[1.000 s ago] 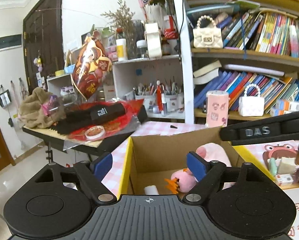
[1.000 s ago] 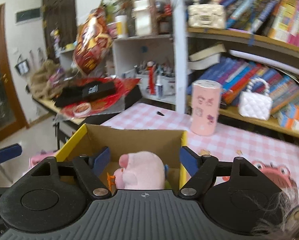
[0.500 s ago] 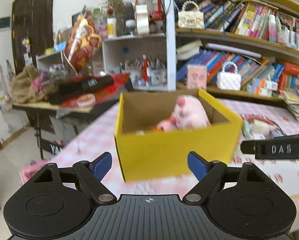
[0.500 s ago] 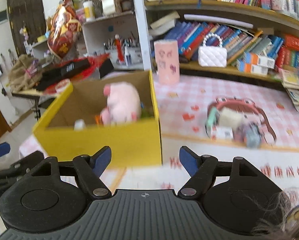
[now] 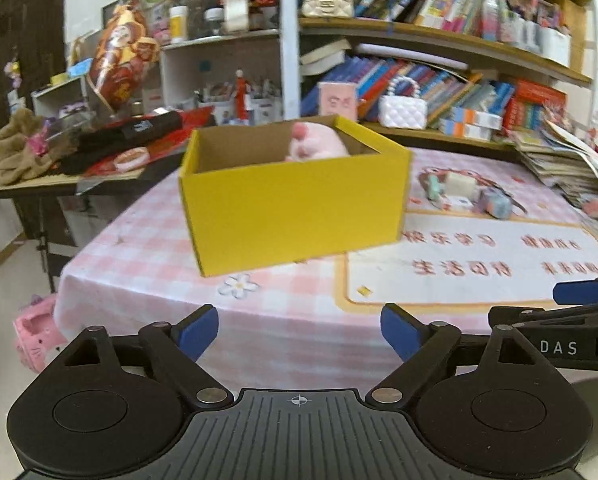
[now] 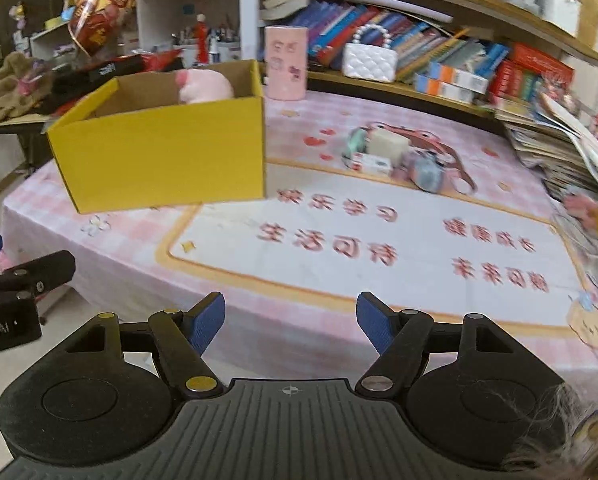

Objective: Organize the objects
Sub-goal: 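Withdraw both grippers from the box toward the remaining items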

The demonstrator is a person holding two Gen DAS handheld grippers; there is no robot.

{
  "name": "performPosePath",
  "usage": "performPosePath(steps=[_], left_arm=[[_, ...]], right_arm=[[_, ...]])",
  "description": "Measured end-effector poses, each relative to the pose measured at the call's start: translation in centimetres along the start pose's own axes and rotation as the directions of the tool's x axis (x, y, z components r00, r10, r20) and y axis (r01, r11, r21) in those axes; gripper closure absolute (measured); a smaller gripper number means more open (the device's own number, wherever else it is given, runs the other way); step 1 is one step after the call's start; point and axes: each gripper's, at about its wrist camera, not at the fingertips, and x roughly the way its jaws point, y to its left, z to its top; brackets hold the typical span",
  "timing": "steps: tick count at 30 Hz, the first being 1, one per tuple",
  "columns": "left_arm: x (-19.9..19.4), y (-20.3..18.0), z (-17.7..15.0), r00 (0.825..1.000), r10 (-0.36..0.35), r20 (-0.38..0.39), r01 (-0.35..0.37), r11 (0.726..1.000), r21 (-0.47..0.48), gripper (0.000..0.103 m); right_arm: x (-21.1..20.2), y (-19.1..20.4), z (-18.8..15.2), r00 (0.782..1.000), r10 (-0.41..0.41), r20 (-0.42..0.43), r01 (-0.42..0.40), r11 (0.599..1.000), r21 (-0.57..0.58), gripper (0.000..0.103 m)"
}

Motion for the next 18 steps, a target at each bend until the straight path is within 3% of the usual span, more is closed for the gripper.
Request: performPosePath(steps=[6, 18], left_arm=[[0.0, -2.3, -0.2, 0.995, -0.101, -0.017, 0.102, 0.994, 0.040, 0.012], [1.1, -7.3, 0.9, 0.979, -0.200, -0.025, 0.201, 0.973, 0.116, 0.010]], right_arm=[[-1.4, -1.5, -1.2, 0.998, -0.067, -0.007, 0.067, 0.997, 0.043, 0.031], [-2.0, -5.7, -2.3, 0.987, -0.159, -0.036, 0.162, 0.980, 0.119, 0.031]])
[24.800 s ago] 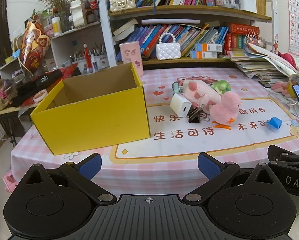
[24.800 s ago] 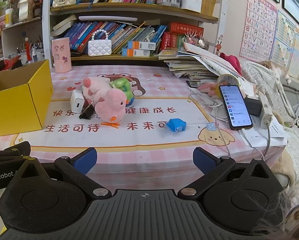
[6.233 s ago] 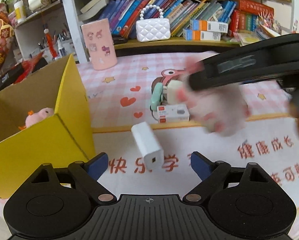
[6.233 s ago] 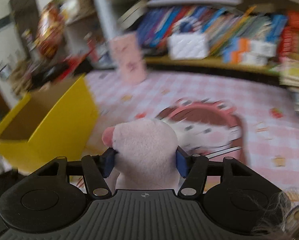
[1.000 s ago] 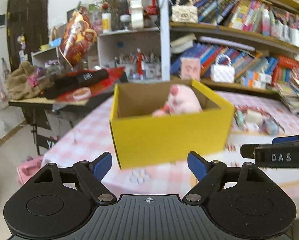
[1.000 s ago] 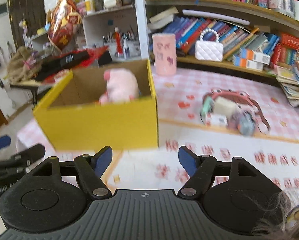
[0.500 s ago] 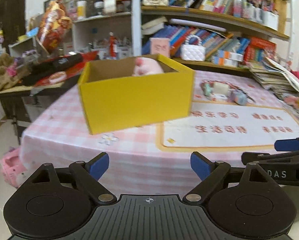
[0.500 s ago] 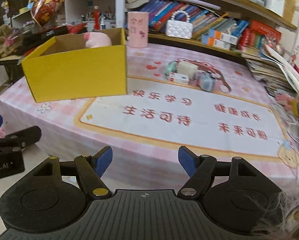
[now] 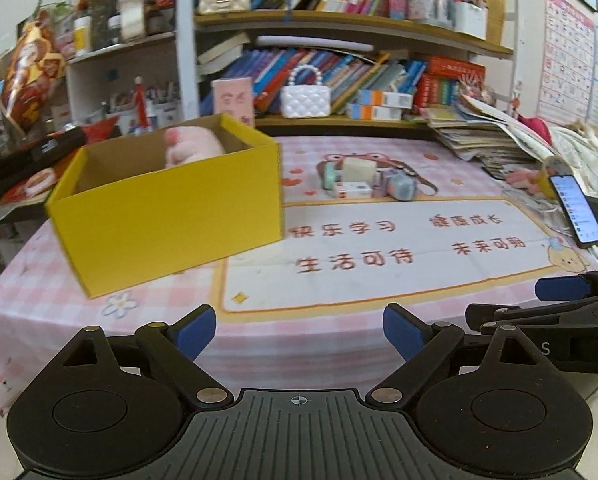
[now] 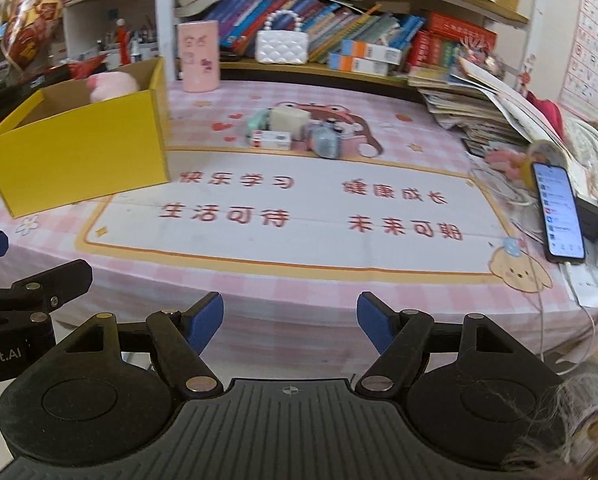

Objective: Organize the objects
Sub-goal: 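Withdraw both grippers from the box toward the remaining items, then grasp the grey toy truck with the right gripper while the left gripper grasps the stapler box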

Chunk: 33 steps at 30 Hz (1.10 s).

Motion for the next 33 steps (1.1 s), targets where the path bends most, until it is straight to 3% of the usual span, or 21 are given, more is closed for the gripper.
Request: performPosePath(steps=[7, 18, 33], left_arm=[[2.1, -2.4, 1.8, 1.000, -0.025, -0.004, 0.026, 0.999, 0.046, 0.010], [5.7, -4.3, 4.4, 1.000, -0.024, -0.019, 0.024, 0.999, 0.022, 0.010], [11.9, -4.9, 8.5, 0.994, 0.090, -0.057, -0.091, 0.995, -0.027, 0.010]], right_arm=[[0.9, -3.0, 1.1, 0.998, -0.053, 0.014, 0.053, 0.998, 0.041, 0.029], [3.8, -5.2, 3.8, 1.000, -0.026, -0.009, 0.025, 0.999, -0.019, 0.027], [10.2, -8.5, 9.3, 0.992, 0.124, -0.024, -0.125, 0.992, -0.010, 0.030]])
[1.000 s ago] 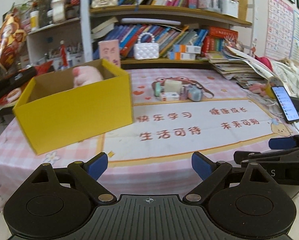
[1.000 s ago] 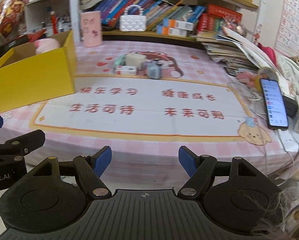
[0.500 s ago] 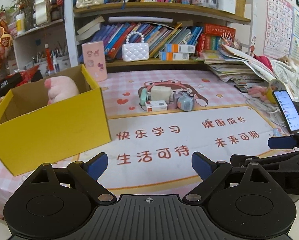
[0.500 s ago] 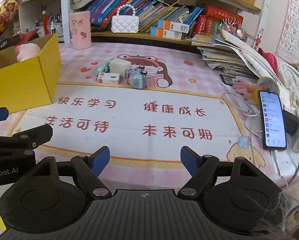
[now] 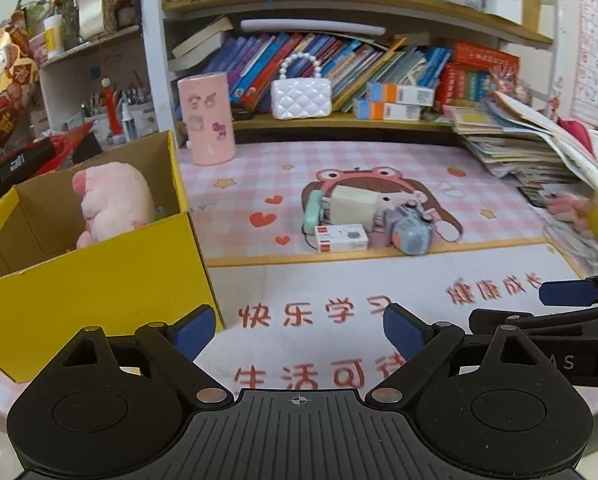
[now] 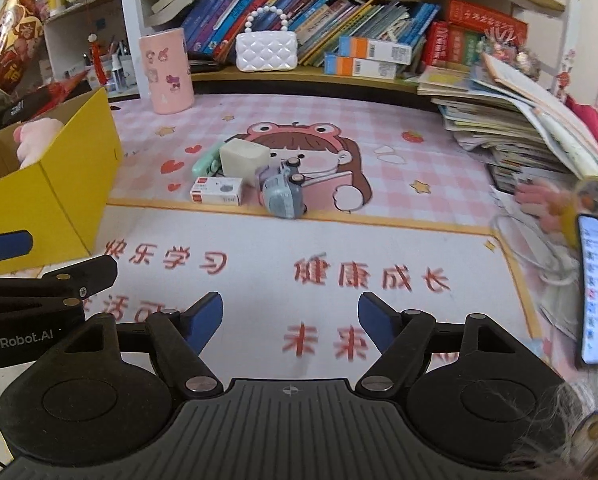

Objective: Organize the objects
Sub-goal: 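Grasp the grey toy truck with the right gripper while the left gripper grasps the stapler box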

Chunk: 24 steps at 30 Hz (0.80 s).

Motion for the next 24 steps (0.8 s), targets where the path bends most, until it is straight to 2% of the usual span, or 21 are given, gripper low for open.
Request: performPosePath(steps=[2, 5, 8, 12, 16, 22, 23, 24], left_arm=[[0.7, -0.2, 0.3, 1.000, 0.021, -0.005, -0.021, 1.000, -0.001, 0.012], [1.7, -0.7, 1.0, 0.999, 0.039, -0.010, -0.039, 0.999, 0.007, 0.012], [2.8, -1.4, 1.6, 0.999, 0.038, -0.020, -0.037, 0.999, 0.017, 0.013], [4.3, -1.9, 2.3, 0.998, 0.037, -0.045, -0.037, 0.999, 0.013, 0.013], [5.7, -2.5, 2.8, 0.997, 0.044, -0.065, -0.043, 0.999, 0.013, 0.013], [7.0, -3.4, 3.6, 0.996, 0.056, -0.076, -0.053, 0.998, 0.034, 0.013], [7.1, -3.5, 3.7, 0.995, 0.058, -0.078, -0.055, 0.998, 0.038, 0.013], [7.3, -3.6, 3.8, 0.995, 0.060, -0.079, -0.057, 0.998, 0.041, 0.013]], right_arm=[[1.0, -0.5, 0.8, 1.000, 0.013, 0.000, -0.013, 1.000, -0.002, 0.031], [2.2, -1.2, 2.1, 0.999, 0.041, 0.006, -0.041, 0.999, -0.001, 0.040], [3.7, -1.7, 3.7, 0.998, 0.056, 0.020, -0.056, 0.998, -0.012, 0.045], [5.9, -2.4, 6.5, 0.996, 0.085, 0.035, -0.084, 0.996, -0.019, 0.045], [9.2, -2.6, 8.5, 0.991, 0.130, -0.028, -0.132, 0.989, -0.063, 0.045], [13.4, -1.7, 9.5, 0.983, 0.157, -0.095, -0.169, 0.977, -0.128, 0.045], [13.9, -1.6, 9.5, 0.982, 0.158, -0.100, -0.171, 0.976, -0.138, 0.046], [14.3, -1.5, 9.6, 0.982, 0.158, -0.105, -0.173, 0.974, -0.147, 0.055]])
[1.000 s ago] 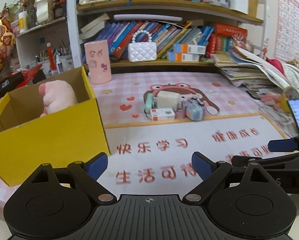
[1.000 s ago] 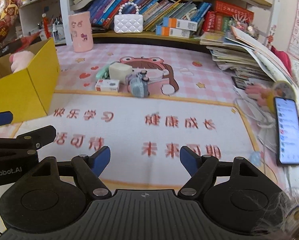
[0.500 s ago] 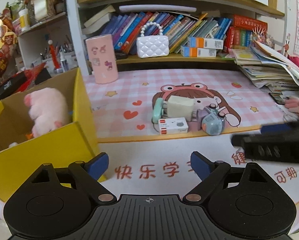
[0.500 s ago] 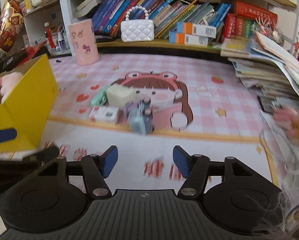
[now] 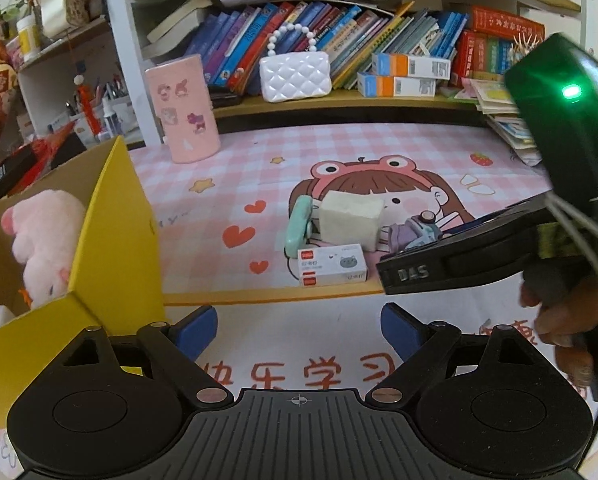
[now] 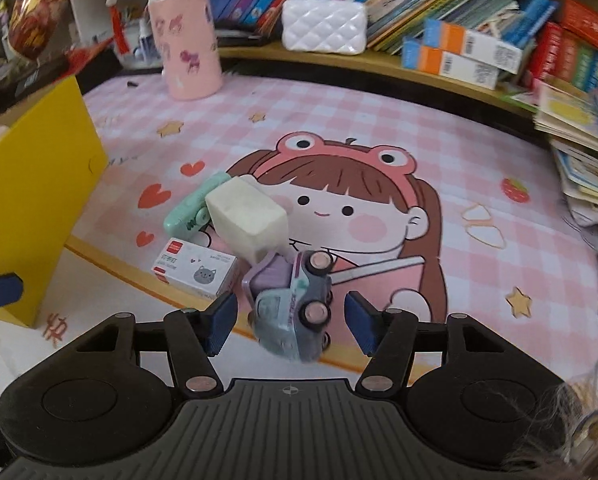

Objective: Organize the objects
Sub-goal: 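Grasp the grey toy truck with the right gripper while the left gripper grasps the stapler box, then carry the truck and stapler box over the yellow box and open both grippers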

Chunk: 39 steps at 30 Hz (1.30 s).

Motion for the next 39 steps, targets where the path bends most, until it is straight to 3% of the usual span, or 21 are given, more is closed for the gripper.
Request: performPosePath(steps=[5, 11, 18, 26, 27, 32, 39], left_arm=[[1.0, -0.7, 0.6, 1.000, 0.003, -0.009, -0.003, 1.000, 0.010, 0.013], [3.1, -1.7, 1.6, 1.000, -0.002, -0.006, 0.002, 1.000, 0.018, 0.014], [5.9, -2.1, 2.4, 1.000, 0.016, -0.022, -0.016, 1.000, -0.018, 0.016], [8.5, -2.0, 2.7, 0.998, 0.029, -0.054, -0.032, 0.997, -0.066, 0.039], [8.5, -1.9, 2.8, 0.999, 0.012, -0.048, -0.016, 0.997, -0.076, 0.049], [7.7, -1.6, 2.8, 0.999, -0.021, -0.040, 0.017, 0.996, -0.092, 0.050], [2.0, -0.2, 1.7, 0.997, -0.071, 0.033, 0.075, 0.990, -0.124, 0.050]], right_arm=[[0.4, -0.8, 0.5, 1.000, 0.029, 0.009, -0.029, 1.000, -0.003, 0.060], [-3.6, -3.6, 0.1, 0.995, -0.005, 0.098, -0.001, 0.998, 0.062, 0.060], [-6.1, -6.1, -1.7, 0.998, -0.048, 0.050, 0.042, 0.992, 0.118, 0.060], [-7.5, -5.4, -3.1, 0.998, -0.042, 0.052, 0.037, 0.994, 0.100, 0.060], [-7.5, -5.3, -3.2, 0.998, -0.041, 0.051, 0.036, 0.995, 0.097, 0.060], [-7.6, -4.8, -3.8, 0.999, -0.032, 0.031, 0.029, 0.995, 0.094, 0.060], [-8.2, -3.4, -5.1, 0.999, -0.028, 0.015, 0.027, 0.995, 0.097, 0.060]])
